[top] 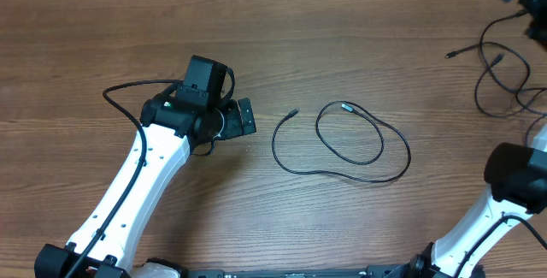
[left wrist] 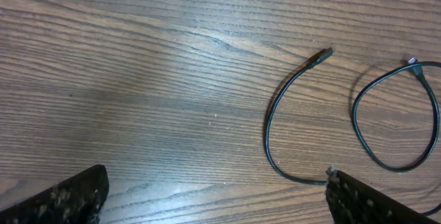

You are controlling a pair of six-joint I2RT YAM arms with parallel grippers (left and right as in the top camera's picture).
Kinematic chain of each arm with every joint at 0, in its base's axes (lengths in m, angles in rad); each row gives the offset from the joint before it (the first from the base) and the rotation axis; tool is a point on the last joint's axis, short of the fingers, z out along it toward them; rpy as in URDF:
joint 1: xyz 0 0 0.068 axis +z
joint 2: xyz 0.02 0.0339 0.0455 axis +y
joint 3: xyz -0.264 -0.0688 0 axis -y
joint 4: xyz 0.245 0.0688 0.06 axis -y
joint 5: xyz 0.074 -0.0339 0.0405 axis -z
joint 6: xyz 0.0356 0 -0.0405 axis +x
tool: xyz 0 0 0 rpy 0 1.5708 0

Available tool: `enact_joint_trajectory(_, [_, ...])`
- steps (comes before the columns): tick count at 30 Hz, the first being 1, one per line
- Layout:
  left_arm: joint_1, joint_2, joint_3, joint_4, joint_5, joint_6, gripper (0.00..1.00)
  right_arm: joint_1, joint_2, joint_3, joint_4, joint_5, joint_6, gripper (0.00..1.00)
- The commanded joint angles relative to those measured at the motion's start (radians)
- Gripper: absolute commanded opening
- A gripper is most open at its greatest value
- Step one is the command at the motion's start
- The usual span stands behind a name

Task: Untangle cables

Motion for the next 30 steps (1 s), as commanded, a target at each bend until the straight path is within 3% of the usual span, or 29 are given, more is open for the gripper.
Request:
enact_joint_trajectory(1, [-0.005,-0.008,0.011,0.002,-0.010,0.023,1.00,0.042,-0.002,0.009,-0.074,-0.066,-0.006,1.00])
enact_joint_trajectory(10, [-0.005,-0.008,0.011,0.002,-0.010,0.023,1.00,0.246,-0.003,-0.069,-0.093,-0.032,0.016,1.00])
enact_joint_trajectory(24, [-0.005,-0.008,0.011,0.001,-0.010,0.023,1.00,0.542,-0.004,-0.492,-0.093,0.172,0.106,1.00])
enact_joint_trajectory(30, [-0.005,-0.008,0.011,0.002,-0.010,0.023,1.00,0.612,-0.004,-0.599,0.030,0.204,0.210,1.00])
